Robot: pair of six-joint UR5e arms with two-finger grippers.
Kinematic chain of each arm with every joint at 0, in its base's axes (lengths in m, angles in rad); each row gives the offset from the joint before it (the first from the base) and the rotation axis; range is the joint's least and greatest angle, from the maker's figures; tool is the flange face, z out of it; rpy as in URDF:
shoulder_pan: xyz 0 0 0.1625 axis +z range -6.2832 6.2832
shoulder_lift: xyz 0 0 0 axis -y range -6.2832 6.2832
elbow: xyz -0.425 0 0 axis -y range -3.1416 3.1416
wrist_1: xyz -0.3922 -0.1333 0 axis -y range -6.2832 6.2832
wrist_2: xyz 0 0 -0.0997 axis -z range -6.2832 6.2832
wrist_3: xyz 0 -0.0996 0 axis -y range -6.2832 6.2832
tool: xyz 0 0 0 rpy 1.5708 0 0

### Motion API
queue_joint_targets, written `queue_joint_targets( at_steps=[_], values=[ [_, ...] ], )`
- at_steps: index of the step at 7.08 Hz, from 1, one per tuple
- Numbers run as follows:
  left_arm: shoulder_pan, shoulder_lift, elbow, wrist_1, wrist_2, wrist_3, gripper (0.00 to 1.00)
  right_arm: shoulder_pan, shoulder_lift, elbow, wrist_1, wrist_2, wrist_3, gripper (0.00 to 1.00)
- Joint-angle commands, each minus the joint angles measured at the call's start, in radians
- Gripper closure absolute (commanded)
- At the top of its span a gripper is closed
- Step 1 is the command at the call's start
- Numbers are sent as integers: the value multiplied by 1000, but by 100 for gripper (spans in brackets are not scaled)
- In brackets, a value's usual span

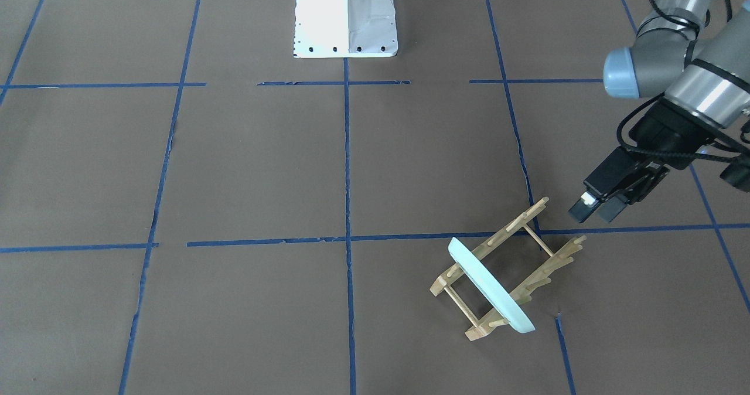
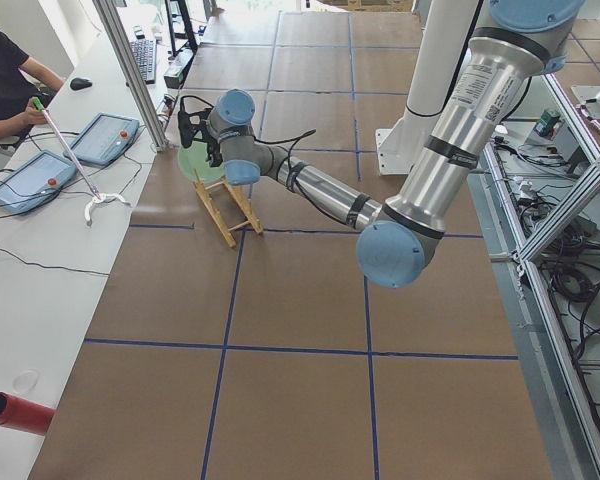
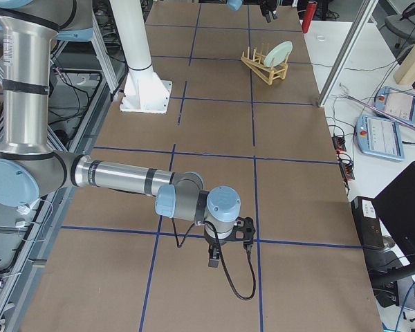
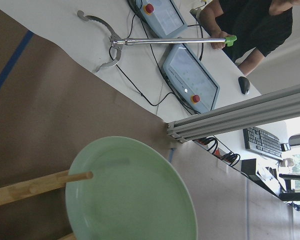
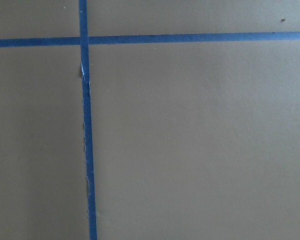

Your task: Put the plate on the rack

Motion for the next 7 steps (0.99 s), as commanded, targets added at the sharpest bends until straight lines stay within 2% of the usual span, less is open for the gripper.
queue_joint_targets(
  at_steps=[1, 3, 4, 5, 7],
  values=[
    [-126, 173, -75, 229, -43, 500, 0, 0, 0, 0, 0, 0, 0, 0],
    [-244, 344, -77, 380, -37, 1056, 0, 0, 0, 0, 0, 0, 0, 0],
    [-324, 446, -68, 402, -38, 1345, 0, 0, -1, 0, 0, 0, 0, 0],
    [-428, 523, -72, 490, -52, 1505, 0, 0, 0, 0, 0, 0, 0, 0],
    [-449, 524, -129, 796, -69, 1626, 0, 0, 0, 0, 0, 0, 0, 0]
  ],
)
